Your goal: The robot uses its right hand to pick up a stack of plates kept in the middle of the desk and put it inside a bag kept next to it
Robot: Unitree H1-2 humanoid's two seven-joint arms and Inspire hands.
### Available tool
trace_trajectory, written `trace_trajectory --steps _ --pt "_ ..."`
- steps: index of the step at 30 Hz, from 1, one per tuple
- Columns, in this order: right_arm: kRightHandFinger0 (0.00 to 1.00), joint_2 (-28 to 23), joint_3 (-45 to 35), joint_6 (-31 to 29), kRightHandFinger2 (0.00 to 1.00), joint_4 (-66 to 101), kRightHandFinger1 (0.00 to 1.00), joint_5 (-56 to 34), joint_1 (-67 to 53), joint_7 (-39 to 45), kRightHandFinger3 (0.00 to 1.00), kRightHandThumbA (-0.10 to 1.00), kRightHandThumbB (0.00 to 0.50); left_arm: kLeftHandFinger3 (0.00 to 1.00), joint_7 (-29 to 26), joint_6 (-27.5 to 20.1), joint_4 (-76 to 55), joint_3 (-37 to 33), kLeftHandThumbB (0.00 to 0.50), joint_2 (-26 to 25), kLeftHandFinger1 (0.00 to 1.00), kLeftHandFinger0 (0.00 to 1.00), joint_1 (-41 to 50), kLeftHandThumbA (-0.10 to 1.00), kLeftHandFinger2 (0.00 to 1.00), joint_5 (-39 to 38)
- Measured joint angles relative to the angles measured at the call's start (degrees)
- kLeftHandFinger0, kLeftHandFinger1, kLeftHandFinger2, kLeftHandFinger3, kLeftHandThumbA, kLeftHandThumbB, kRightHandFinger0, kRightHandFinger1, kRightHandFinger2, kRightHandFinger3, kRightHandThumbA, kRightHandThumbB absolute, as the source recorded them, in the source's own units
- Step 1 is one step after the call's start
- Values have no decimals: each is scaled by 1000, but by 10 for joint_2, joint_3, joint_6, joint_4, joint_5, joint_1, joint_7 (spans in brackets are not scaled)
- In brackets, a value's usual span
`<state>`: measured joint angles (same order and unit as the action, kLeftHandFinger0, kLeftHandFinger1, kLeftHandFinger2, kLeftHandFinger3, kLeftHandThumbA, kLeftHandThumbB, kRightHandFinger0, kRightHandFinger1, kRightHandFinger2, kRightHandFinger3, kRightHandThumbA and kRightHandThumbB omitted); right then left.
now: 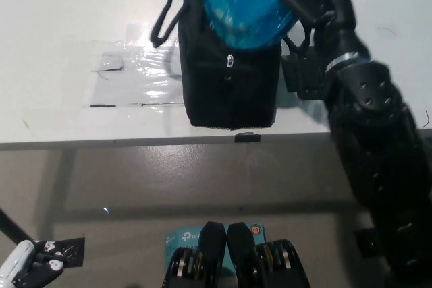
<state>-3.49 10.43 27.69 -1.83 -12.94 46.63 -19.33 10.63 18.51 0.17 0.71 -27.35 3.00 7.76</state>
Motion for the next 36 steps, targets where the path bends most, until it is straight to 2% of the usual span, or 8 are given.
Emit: trace_trajectory --steps 11,15,16,17,20,25,27,36 --pt "0 1 39 0 53 -6 0 105 -12 2 15 -100 232 799 0 0 -2 -1 66 3 664 661 9 -100 769 -1" --pt "0 -20 53 0 60 -10 0 148 -11 7 0 -100 262 791 0 0 -3 -1 80 3 654 649 12 -100 751 -1" --pt "0 -23 55 0 218 -11 7 158 -10 9 48 -100 242 784 0 0 -4 -1 78 3 644 637 13 -100 741 0" --pt "0 -27 60 0 219 -13 0 167 -8 11 28 -100 273 782 0 0 -4 -1 79 3 641 634 13 -100 739 0" --pt "0 -38 76 0 147 -27 0 197 7 25 0 -100 249 807 0 0 -4 -1 80 4 652 641 14 -100 749 0" --pt "0 -56 111 0 375 -82 14 246 63 55 83 -100 216 805 0 0 -3 -2 83 5 655 649 15 -100 749 0" --pt "0 -59 116 0 341 -105 0 261 85 68 113 -100 271 796 0 0 -3 -3 88 5 651 641 15 -100 740 0" --pt "0 -25 109 0 368 -205 2 326 171 126 193 -100 298 782 0 0 -3 -9 88 6 648 641 15 -100 753 3"
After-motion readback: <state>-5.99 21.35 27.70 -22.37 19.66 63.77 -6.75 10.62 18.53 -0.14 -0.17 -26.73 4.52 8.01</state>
